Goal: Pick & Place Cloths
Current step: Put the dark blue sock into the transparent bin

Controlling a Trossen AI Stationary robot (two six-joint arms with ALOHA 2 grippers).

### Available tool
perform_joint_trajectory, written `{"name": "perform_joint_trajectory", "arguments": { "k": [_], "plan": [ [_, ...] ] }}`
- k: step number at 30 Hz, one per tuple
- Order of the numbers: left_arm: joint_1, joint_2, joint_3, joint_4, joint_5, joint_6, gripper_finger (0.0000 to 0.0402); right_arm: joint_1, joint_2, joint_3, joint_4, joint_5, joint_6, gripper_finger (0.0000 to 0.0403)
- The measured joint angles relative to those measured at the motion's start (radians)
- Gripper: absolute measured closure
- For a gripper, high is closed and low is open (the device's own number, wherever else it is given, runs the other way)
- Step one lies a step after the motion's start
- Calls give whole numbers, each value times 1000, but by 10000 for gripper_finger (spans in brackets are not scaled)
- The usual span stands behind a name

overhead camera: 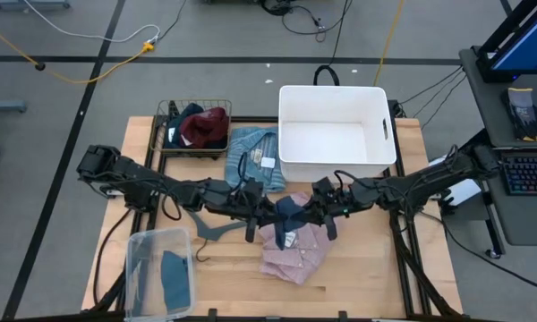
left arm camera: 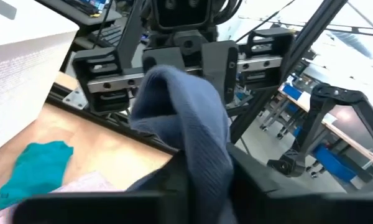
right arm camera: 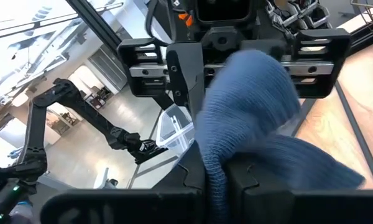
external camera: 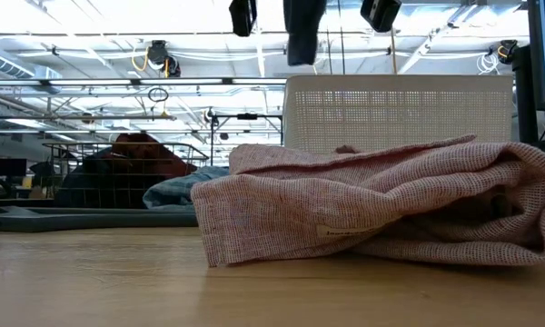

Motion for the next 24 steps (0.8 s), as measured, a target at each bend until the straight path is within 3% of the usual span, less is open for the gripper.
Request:
{"name": "perform_joint_trajectory", "arguments": {
  "k": [3,8,17,24],
  "plan": [
    [0,0,0,11,5,9,386,-5,-2,0,2,-1,1,397],
    [-2,0,-1,35,15,10,393,-5,-2,0,9,-6,3,383],
    [-3,-18,-1,21,-13,49,397,7,-2,0,-16,-75,37,288],
    [-13,-152,-3,-214,-154,131,399,39,-2,0,-78,-134,45,225]
  ]
}}
